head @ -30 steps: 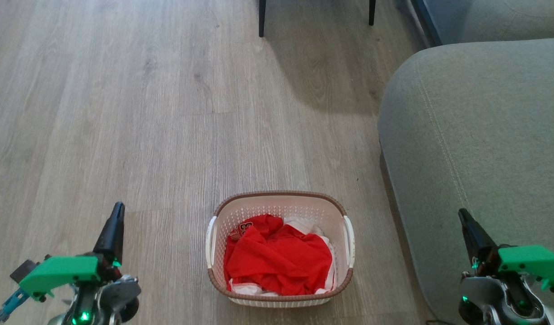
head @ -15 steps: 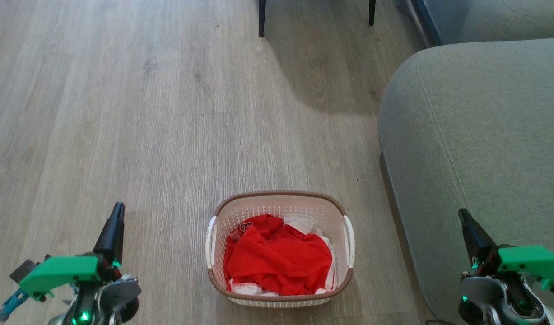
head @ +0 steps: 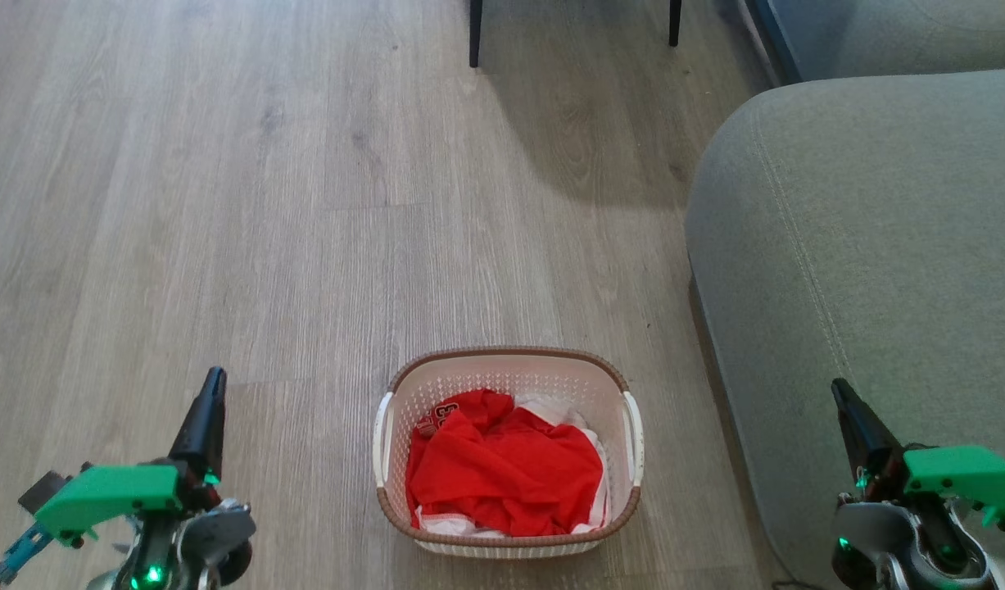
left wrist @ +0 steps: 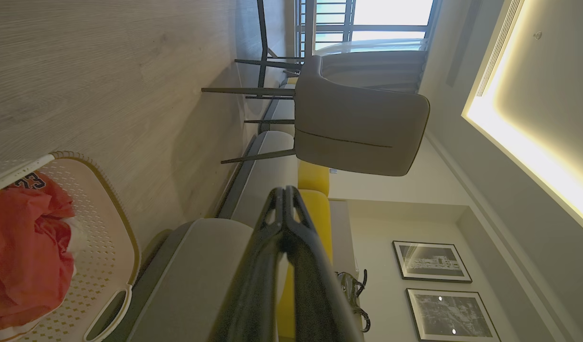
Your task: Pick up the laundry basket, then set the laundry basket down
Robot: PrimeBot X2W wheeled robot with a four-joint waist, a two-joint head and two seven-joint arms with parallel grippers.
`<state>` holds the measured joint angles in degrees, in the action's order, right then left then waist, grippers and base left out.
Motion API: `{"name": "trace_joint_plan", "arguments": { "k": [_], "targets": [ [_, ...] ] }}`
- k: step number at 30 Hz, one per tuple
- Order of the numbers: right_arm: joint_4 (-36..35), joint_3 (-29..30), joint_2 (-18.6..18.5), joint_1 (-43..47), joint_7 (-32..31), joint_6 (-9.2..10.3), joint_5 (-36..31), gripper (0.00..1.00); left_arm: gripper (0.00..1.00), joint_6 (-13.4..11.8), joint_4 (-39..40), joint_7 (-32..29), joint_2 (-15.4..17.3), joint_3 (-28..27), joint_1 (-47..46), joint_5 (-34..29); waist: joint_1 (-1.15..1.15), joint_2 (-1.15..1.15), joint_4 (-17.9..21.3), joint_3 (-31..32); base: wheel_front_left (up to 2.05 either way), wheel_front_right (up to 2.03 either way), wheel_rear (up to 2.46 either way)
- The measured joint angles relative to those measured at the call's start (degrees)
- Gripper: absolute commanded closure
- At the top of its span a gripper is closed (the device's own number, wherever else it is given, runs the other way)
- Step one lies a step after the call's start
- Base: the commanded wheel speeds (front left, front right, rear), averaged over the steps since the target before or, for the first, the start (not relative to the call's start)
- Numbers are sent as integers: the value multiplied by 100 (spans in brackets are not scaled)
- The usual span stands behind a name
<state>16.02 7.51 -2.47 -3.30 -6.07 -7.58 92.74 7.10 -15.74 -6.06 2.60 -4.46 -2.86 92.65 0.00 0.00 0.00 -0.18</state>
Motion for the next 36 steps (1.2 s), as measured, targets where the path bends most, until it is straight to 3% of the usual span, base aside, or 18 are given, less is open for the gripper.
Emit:
{"name": "trace_joint_plan", "arguments": {
  "k": [7,8,13,21,36],
  "targets": [
    [92,-11,12,24,2,0,1,100,100,-5,-86,8,-1,15,36,2,0,0,0,0,0,0,0],
    [189,-18,29,63,2,0,1,0,0,-7,-180,8,-3,20,91,2,0,0,0,0,0,0,0],
    [554,-54,64,385,19,0,1,0,0,-8,-553,20,-40,35,521,2,0,0,0,0,0,0,0],
    [485,-254,67,371,267,0,-369,0,0,-104,-297,287,-47,211,505,-426,0,0,-14,14,0,0,0],
    [112,-439,66,370,520,0,-1675,0,0,-344,100,536,-47,494,504,-1862,0,0,-43,14,0,0,0]
  ]
}}
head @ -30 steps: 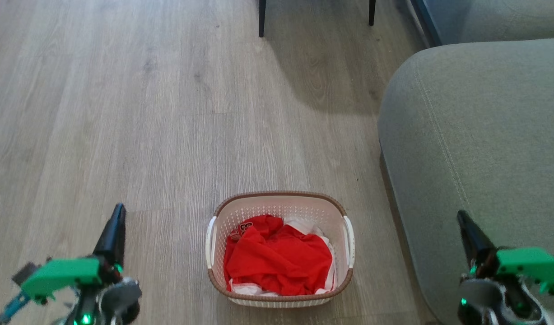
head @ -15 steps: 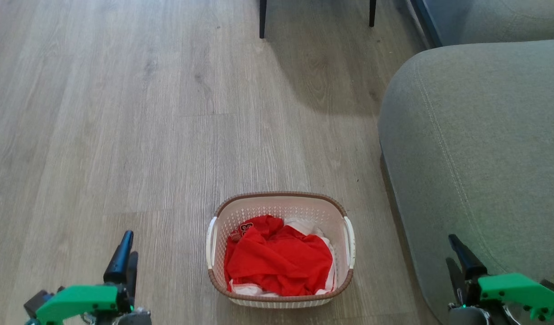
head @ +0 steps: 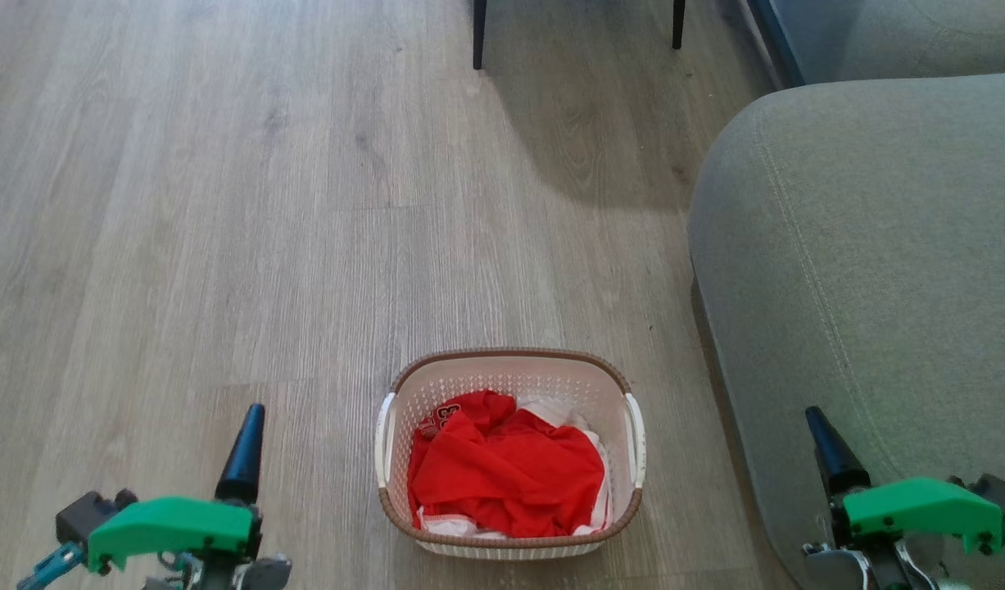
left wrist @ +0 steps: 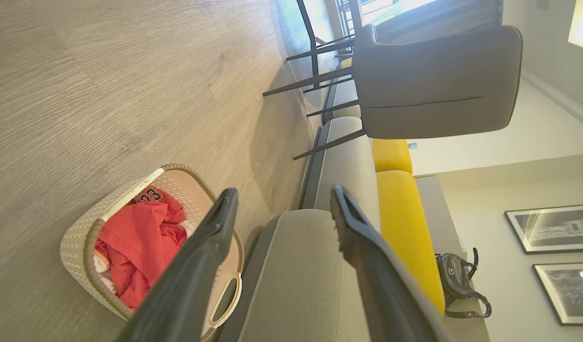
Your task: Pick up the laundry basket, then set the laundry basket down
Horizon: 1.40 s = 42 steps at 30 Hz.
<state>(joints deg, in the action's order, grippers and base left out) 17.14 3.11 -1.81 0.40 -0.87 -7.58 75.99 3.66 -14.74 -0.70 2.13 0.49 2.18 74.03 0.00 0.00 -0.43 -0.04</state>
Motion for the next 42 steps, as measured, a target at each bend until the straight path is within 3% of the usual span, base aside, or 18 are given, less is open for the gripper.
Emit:
{"name": "trace_joint_plan", "arguments": {
  "k": [19,42],
  "targets": [
    [-394,-315,-2,1,324,0,-1741,0,0,-300,346,290,14,312,2,-1956,0,0,-18,-5,0,0,0],
    [-545,-644,-13,3,683,0,-3339,0,0,-748,643,643,175,713,38,-3605,0,0,-34,-14,0,0,0]
  ]
}}
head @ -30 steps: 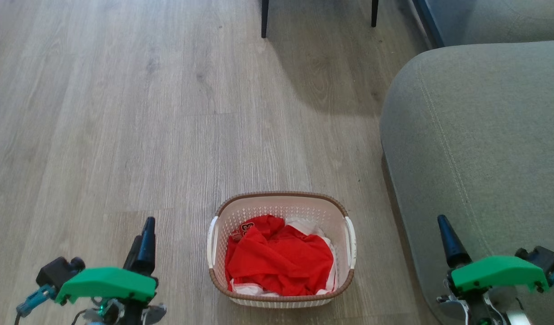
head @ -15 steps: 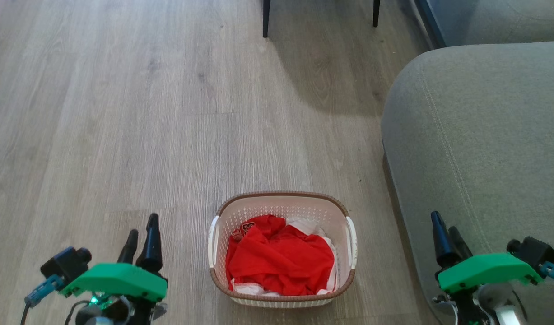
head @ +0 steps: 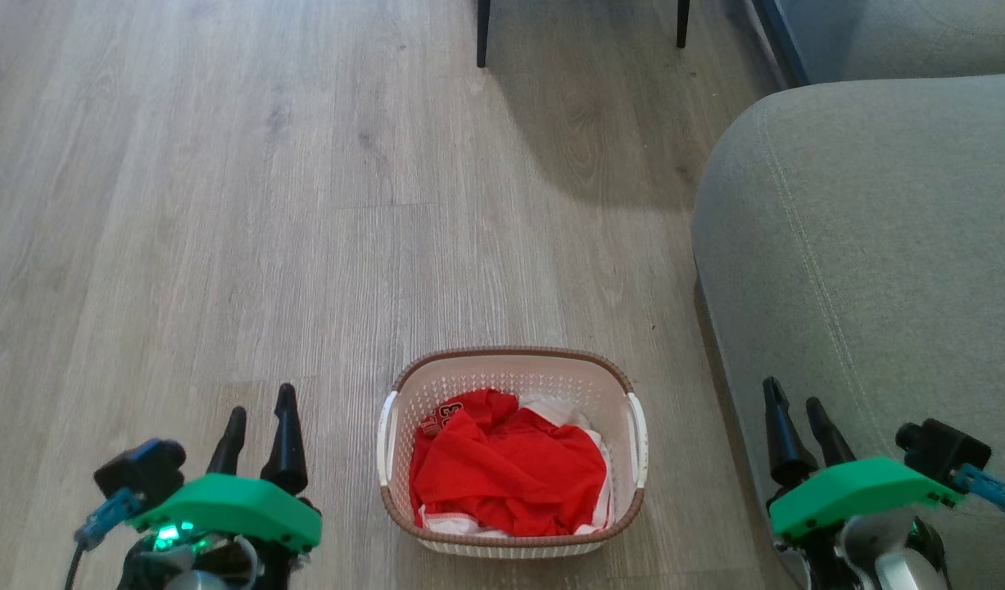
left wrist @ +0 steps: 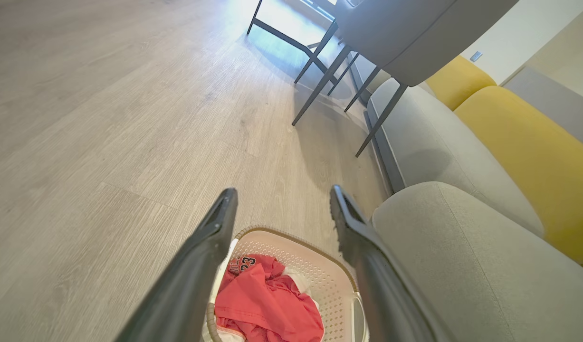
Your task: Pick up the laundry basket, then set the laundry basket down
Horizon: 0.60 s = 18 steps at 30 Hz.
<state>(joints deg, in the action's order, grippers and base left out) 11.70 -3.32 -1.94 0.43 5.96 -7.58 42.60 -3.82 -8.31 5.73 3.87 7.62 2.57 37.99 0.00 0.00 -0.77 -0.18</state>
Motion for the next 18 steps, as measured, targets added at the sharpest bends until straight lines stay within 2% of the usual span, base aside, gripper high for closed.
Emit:
{"name": "trace_joint_plan", "arguments": {
  "k": [18],
  "targets": [
    [-157,-236,-8,1,291,0,-1210,0,0,-345,197,301,134,301,112,-1266,0,0,-8,-17,0,0,0]
  ]
}}
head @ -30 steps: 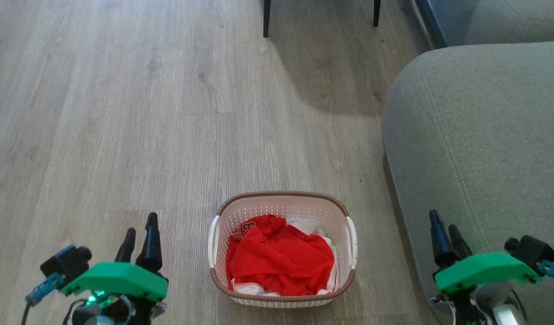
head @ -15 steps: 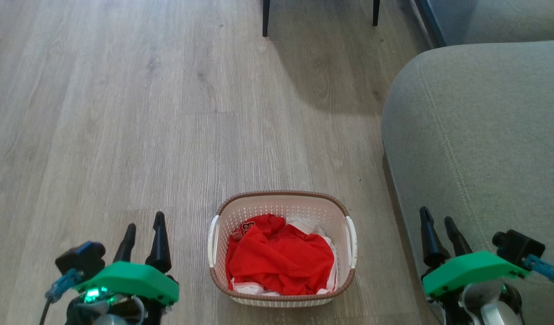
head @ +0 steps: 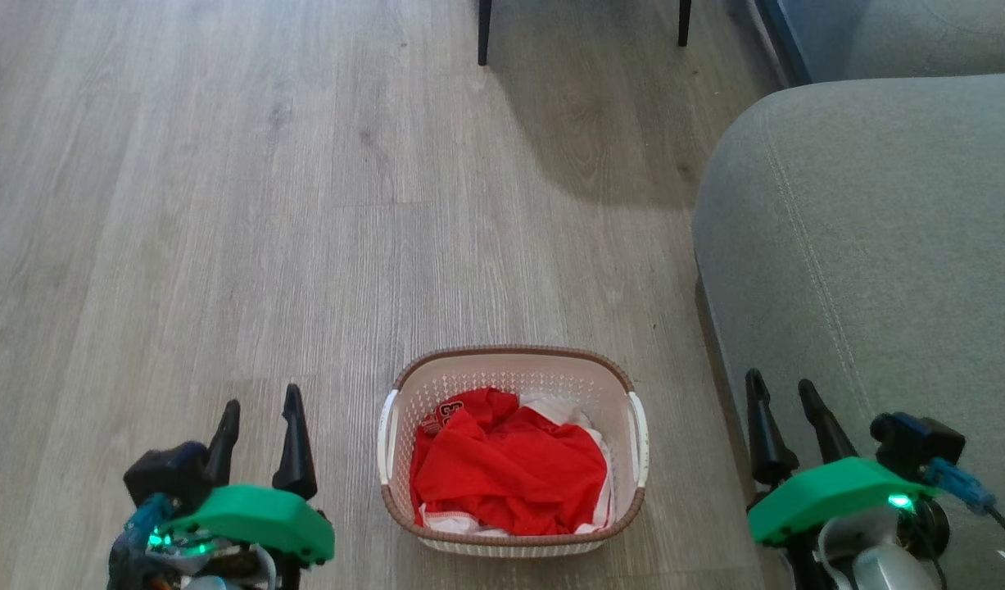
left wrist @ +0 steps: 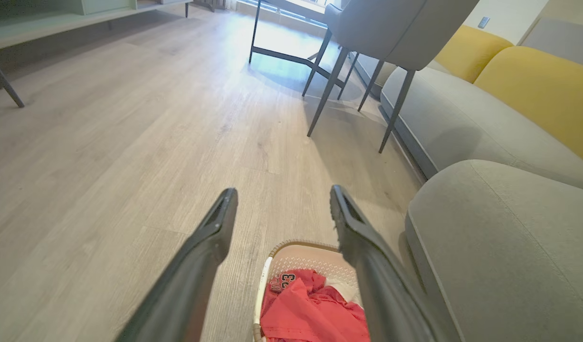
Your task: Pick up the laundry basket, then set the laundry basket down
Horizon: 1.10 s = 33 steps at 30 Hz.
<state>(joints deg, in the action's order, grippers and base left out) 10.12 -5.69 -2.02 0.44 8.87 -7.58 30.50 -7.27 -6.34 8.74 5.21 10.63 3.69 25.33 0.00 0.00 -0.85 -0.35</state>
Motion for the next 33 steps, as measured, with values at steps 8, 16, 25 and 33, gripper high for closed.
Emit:
{"name": "trace_joint_plan", "arguments": {
  "k": [8,16,25,33],
  "targets": [
    [-55,-108,-7,0,131,0,-520,0,0,-90,59,148,12,82,1,-517,0,0,4,-10,0,0,0],
    [-129,-210,-11,0,259,0,-1021,0,0,-119,79,270,13,172,17,-1042,0,0,11,-14,0,0,0],
    [-202,-336,-20,0,419,0,-1628,0,0,-144,136,414,11,207,129,-1629,0,0,10,-50,0,0,0],
    [-272,-410,-27,-1,543,0,-2164,0,0,-186,160,568,-3,223,129,-2167,0,0,15,-74,0,0,0]
  ]
}}
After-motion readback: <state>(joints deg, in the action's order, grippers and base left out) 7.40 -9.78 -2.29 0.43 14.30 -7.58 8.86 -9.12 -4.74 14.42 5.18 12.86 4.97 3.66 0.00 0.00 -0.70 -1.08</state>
